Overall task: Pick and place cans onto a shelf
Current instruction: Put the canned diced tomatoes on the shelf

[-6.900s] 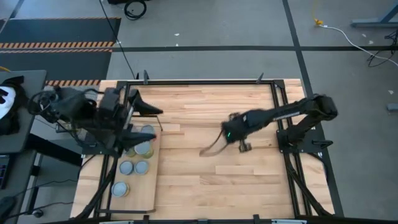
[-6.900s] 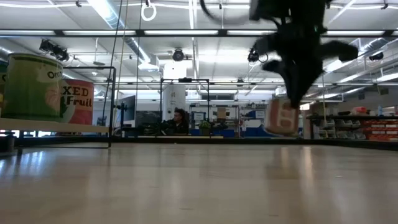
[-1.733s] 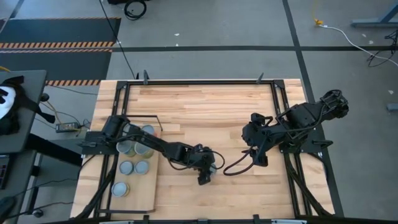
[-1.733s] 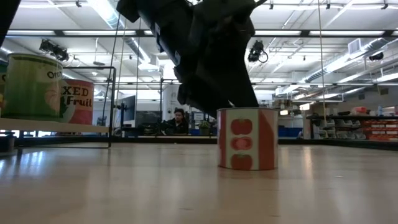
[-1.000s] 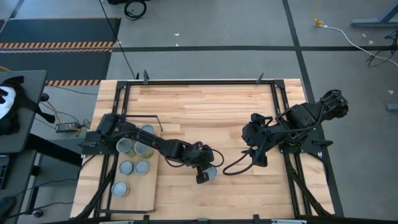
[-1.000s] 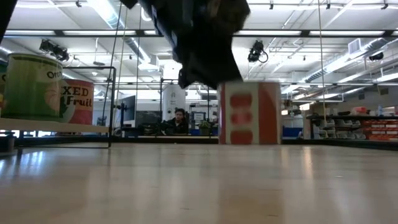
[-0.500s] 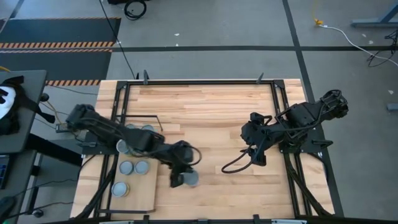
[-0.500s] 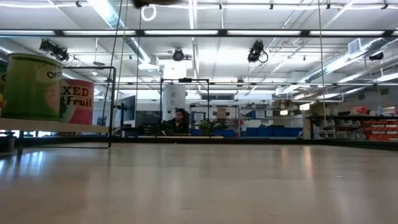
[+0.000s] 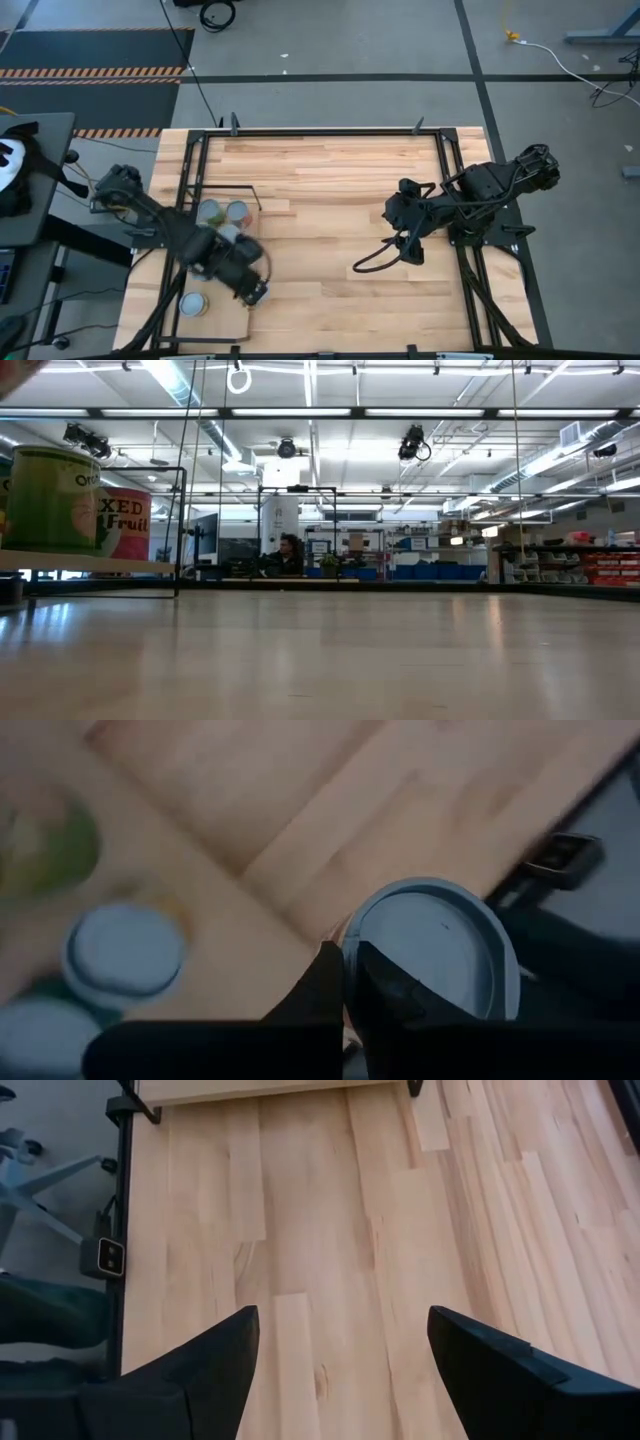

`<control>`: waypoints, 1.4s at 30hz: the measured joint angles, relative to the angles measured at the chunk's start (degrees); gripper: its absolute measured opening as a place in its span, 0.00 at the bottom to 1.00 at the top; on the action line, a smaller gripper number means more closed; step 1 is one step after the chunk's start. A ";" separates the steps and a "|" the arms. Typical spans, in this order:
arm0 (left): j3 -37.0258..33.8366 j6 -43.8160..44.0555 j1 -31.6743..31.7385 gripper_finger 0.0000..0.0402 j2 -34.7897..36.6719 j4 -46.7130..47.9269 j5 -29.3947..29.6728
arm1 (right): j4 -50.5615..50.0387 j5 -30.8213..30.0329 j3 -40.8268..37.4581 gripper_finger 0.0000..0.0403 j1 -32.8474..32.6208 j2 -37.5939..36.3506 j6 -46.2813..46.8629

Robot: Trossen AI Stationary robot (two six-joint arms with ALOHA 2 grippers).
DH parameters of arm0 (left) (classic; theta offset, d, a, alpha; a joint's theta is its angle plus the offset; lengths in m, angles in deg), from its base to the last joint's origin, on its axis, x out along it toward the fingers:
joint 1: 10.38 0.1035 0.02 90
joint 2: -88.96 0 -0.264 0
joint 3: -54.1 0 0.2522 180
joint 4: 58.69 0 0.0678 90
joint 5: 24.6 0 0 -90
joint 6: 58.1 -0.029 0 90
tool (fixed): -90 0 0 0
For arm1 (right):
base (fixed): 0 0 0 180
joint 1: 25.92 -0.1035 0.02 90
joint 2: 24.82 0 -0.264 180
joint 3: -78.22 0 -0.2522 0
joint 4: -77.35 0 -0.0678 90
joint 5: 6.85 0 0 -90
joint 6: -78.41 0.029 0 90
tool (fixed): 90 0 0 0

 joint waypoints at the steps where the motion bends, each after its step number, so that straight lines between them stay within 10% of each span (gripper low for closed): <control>1: 0.00 3.02 -1.60 0.03 -0.02 1.00 1.39 | 0.06 -0.03 0.00 0.73 0.02 0.00 -0.16; 14: 0.04 21.12 -26.33 0.03 -1.06 11.47 25.12 | 0.38 0.04 0.00 0.73 2.26 0.00 -2.61; 23: -0.23 27.53 -30.28 0.03 -1.98 18.84 24.36 | 0.43 0.04 0.00 0.73 3.63 0.00 -0.65; 42: -15.82 41.08 -30.47 0.06 -1.84 -0.25 19.89 | 1.20 -0.10 0.00 0.73 3.67 0.00 0.99</control>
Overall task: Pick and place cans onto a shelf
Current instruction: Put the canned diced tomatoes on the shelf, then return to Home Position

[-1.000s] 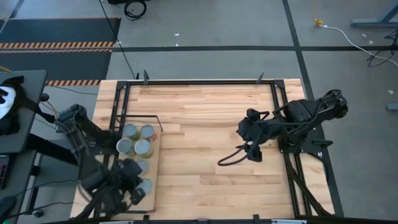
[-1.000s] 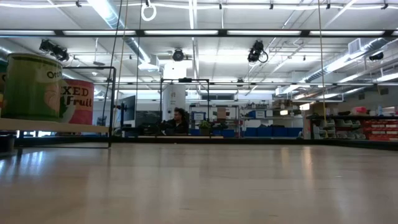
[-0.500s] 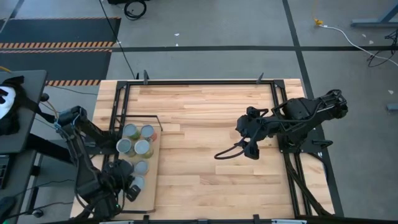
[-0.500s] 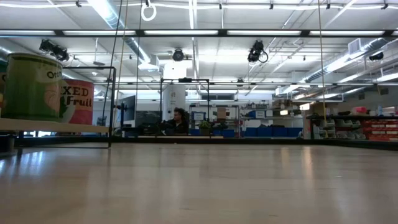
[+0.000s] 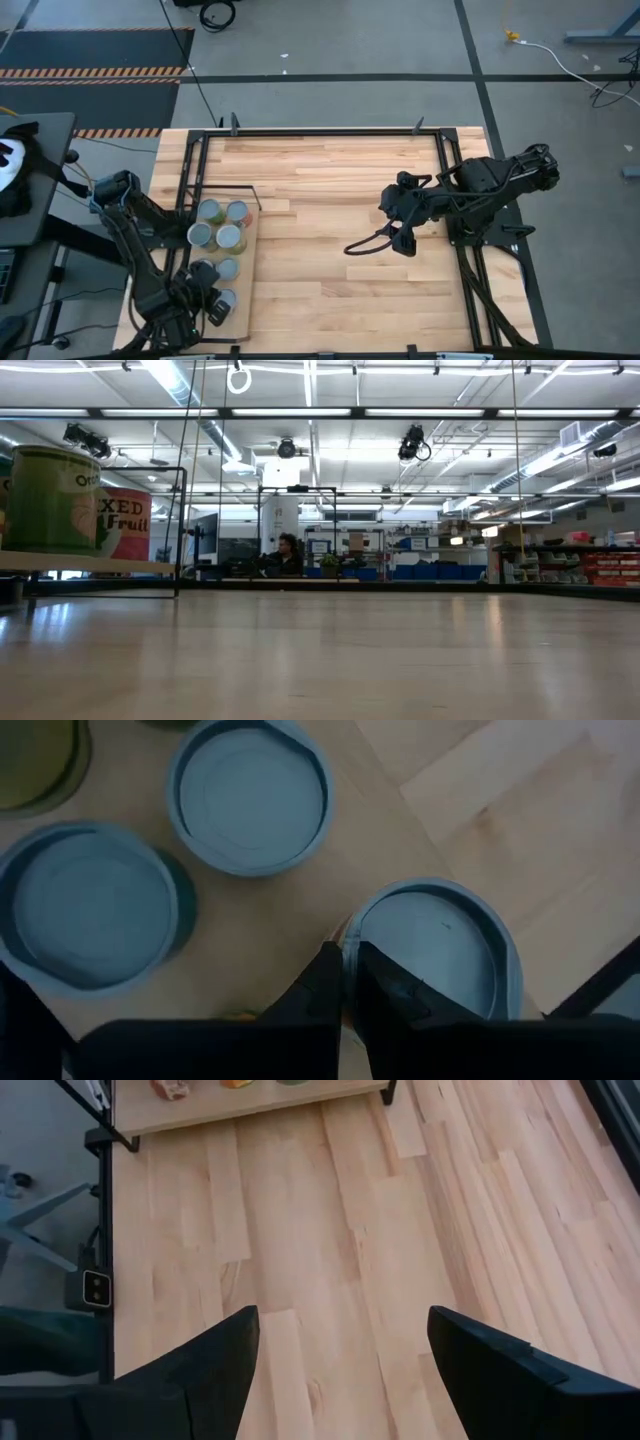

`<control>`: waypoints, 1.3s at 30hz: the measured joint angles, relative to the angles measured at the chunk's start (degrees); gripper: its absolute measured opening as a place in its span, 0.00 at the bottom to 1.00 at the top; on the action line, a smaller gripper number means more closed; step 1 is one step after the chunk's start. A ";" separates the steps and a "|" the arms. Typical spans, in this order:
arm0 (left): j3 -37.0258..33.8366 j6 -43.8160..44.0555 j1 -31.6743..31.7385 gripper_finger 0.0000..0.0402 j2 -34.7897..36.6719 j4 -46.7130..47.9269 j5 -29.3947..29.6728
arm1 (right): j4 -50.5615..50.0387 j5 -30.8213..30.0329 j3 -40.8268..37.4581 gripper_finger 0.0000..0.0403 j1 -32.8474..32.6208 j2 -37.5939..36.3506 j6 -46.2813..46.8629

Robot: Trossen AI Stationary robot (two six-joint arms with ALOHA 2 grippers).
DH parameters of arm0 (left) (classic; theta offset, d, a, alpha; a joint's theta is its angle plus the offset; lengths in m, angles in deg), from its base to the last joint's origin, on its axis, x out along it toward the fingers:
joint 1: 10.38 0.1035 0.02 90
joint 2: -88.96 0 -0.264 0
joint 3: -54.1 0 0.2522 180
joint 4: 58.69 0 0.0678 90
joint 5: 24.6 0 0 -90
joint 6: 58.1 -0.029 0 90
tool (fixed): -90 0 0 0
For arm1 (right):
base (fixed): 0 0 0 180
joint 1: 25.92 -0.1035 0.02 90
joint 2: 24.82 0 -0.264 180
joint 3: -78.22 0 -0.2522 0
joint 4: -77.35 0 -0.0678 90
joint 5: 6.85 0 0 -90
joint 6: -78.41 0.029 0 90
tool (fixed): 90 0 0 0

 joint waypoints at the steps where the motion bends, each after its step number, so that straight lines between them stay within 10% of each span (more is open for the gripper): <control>1: 0.00 -0.80 0.04 0.06 0.00 -0.14 0.00 | -0.02 0.14 0.00 0.73 0.00 0.00 0.05; 15: 0.54 -6.67 0.08 0.38 0.41 -0.60 -4.38 | 1.29 0.11 0.00 0.75 0.00 0.00 -3.59; 23: 9.85 -12.74 2.24 0.48 4.24 12.04 6.39 | 8.27 1.57 0.00 0.69 0.28 -0.53 -11.09; 31: 12.83 -32.70 14.23 0.34 15.21 9.13 25.05 | 21.17 7.45 -0.54 0.57 6.82 -0.33 -21.51; 39: 10.97 -70.16 31.27 0.03 21.81 -15.11 20.54 | 39.29 15.88 -9.23 0.36 13.04 -0.28 -24.63</control>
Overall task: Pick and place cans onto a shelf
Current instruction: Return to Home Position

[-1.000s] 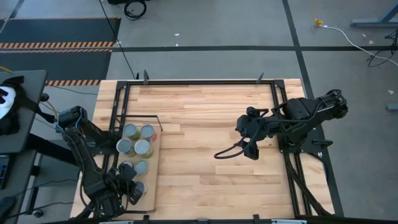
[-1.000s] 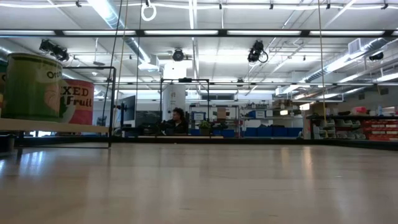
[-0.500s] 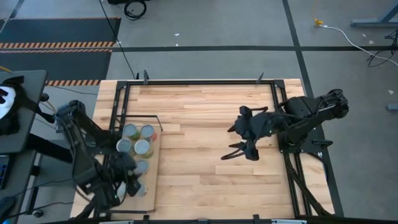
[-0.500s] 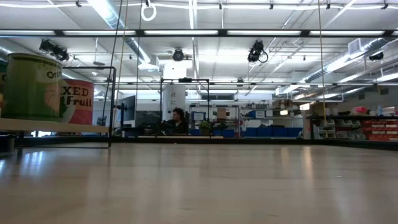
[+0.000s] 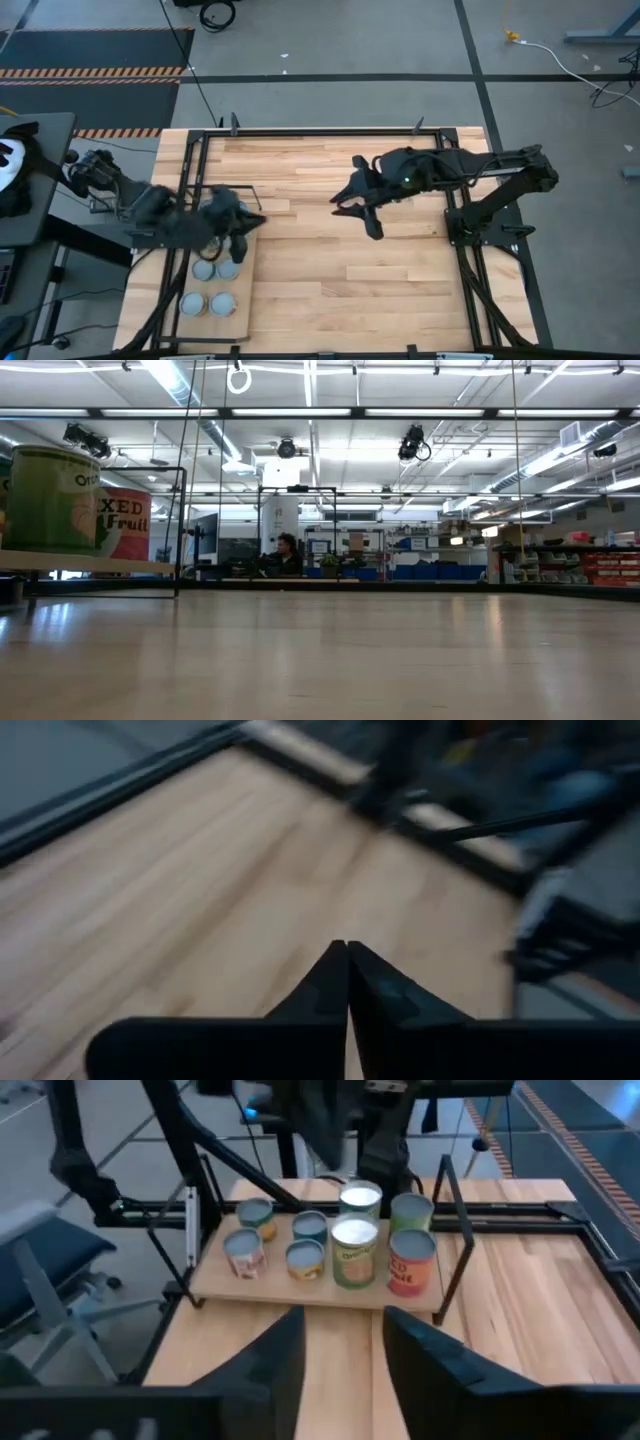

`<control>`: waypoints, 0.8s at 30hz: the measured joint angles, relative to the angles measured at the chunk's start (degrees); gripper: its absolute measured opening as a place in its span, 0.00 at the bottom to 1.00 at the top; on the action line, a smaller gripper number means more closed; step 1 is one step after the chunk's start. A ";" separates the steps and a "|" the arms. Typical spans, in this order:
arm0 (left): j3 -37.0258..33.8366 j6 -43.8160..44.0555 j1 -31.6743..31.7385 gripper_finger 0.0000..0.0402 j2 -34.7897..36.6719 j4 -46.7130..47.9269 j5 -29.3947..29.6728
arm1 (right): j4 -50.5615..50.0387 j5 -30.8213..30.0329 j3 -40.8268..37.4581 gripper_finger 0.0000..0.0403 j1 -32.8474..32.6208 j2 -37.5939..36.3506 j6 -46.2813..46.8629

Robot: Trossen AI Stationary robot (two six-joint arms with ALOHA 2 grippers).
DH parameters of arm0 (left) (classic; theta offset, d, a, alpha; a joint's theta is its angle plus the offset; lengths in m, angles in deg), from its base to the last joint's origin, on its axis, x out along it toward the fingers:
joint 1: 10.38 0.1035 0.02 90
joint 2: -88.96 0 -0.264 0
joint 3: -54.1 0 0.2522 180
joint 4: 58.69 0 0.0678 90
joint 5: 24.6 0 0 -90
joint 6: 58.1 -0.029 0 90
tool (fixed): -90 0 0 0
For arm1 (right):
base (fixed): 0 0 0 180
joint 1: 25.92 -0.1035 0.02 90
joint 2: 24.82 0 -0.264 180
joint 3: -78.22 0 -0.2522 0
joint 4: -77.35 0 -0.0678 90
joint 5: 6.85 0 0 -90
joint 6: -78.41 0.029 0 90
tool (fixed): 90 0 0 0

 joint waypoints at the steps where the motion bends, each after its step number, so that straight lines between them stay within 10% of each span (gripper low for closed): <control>1: -1.27 -4.97 2.32 0.02 0.47 -5.74 -3.33 | 0.83 0.21 -0.54 0.34 0.44 -0.02 0.03; 9: -15.92 -29.32 21.01 0.01 1.12 -54.47 -39.81 | 8.71 -3.28 -0.65 0.14 2.08 -5.77 -0.39; 24: -19.51 -31.05 39.42 0.06 3.26 -56.71 -29.35 | 0.23 -11.08 -0.67 0.05 3.52 -10.12 -2.66</control>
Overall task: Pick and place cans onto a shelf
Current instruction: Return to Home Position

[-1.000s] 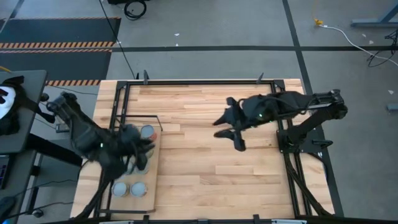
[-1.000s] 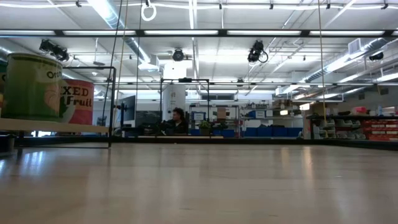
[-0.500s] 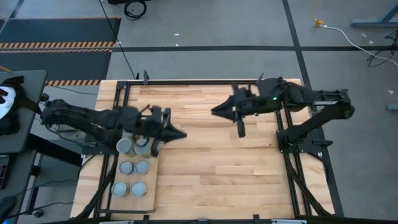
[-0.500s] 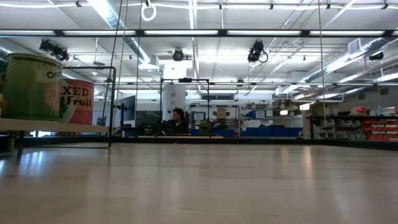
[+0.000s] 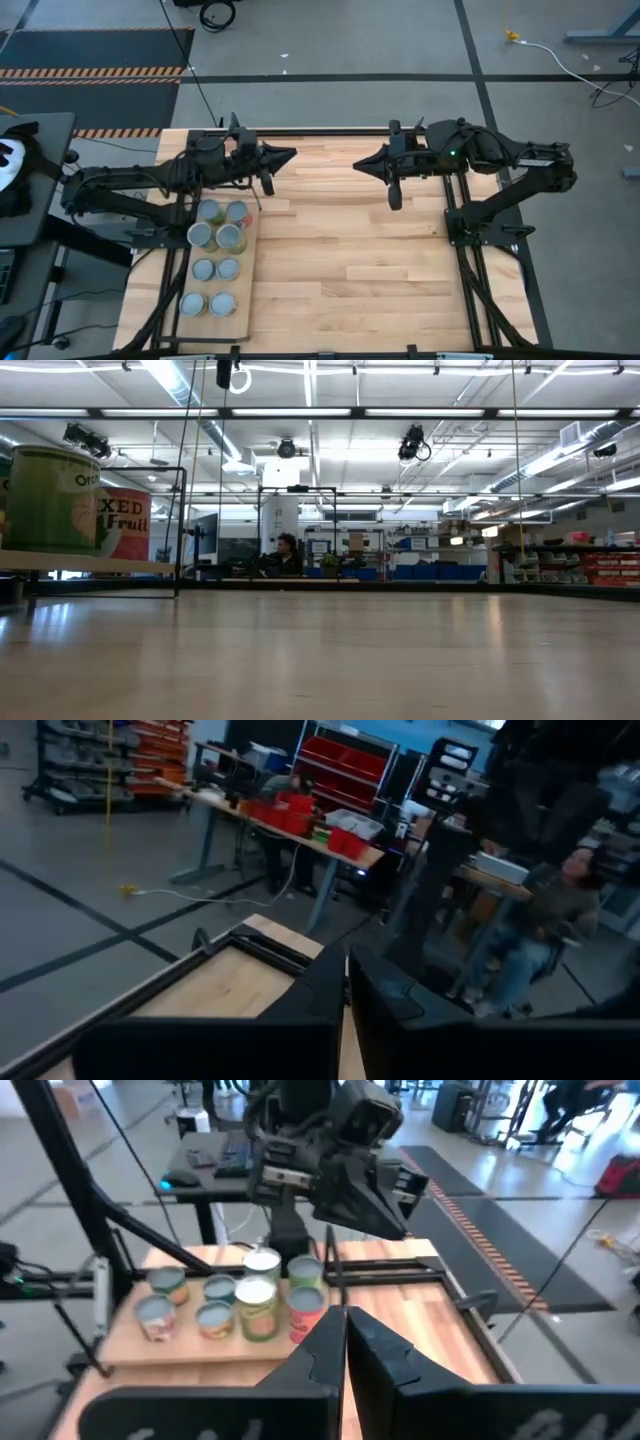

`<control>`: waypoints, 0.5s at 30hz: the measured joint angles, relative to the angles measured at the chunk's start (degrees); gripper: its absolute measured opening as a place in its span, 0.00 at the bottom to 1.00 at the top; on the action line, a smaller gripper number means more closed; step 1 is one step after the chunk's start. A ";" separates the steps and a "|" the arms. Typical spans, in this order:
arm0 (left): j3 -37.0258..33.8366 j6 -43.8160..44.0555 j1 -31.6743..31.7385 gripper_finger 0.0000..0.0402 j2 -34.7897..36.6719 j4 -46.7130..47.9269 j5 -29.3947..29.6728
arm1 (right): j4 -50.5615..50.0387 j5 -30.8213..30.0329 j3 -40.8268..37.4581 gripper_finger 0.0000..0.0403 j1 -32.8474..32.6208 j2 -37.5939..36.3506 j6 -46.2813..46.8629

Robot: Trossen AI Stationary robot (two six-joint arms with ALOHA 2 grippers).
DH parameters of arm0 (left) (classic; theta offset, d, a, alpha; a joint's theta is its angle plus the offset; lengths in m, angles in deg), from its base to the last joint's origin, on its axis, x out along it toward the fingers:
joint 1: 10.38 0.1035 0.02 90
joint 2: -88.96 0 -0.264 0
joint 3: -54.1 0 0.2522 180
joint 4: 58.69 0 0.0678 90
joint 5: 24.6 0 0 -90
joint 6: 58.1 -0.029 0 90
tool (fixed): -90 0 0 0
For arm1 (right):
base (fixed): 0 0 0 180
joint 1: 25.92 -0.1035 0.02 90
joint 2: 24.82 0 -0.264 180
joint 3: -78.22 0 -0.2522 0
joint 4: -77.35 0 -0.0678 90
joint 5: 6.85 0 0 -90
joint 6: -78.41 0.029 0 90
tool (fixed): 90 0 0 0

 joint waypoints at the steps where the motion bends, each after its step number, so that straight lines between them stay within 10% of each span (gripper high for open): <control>1: 0.00 0.17 0.23 0.06 0.00 0.05 -0.64 | -0.12 0.24 0.00 0.05 0.51 0.03 -1.15; 15: 0.07 -10.23 -5.83 0.06 18.05 15.82 3.29 | 8.66 13.30 -18.09 0.06 8.00 -22.74 -6.93</control>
